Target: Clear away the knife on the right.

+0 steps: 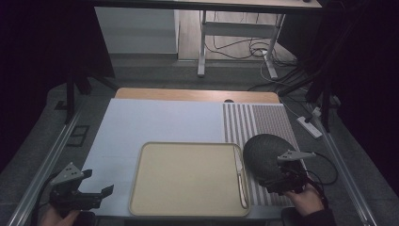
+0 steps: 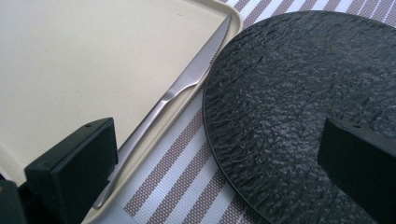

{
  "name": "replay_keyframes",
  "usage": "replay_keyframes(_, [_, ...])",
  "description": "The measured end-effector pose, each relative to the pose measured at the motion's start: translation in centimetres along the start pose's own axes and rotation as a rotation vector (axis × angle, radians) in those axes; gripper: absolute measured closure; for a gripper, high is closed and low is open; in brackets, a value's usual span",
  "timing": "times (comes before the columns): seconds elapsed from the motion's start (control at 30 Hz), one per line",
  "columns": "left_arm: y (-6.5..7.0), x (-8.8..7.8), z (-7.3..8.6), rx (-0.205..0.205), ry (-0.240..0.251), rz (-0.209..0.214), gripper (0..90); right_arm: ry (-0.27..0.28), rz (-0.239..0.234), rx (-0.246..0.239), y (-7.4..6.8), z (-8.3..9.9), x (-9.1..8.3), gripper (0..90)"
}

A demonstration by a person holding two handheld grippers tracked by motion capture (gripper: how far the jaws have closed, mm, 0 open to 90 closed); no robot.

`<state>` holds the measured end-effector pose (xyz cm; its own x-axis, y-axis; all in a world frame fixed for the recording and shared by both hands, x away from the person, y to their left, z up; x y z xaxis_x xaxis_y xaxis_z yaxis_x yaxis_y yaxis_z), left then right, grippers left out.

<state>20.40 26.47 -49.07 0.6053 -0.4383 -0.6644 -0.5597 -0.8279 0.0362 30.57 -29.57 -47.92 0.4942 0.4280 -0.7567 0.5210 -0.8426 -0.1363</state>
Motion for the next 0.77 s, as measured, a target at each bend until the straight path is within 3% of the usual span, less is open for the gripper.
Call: replay_keyframes(0.77, [0.0, 0.0, 0.0, -0.002, 0.001, 0.001, 2.8, -0.004, 0.056, 0.021, 0.6, 1.3, -1.8, 0.0])
Point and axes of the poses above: each handheld gripper's, and its own axes: x roughly forward along the jaws, z roughly out of its underside, y roughly to its right, the point moved 4 cm from there along x, roughly forward along the jaws, and after that the axes turned 8 degrees about x, right-handed, at the moved point
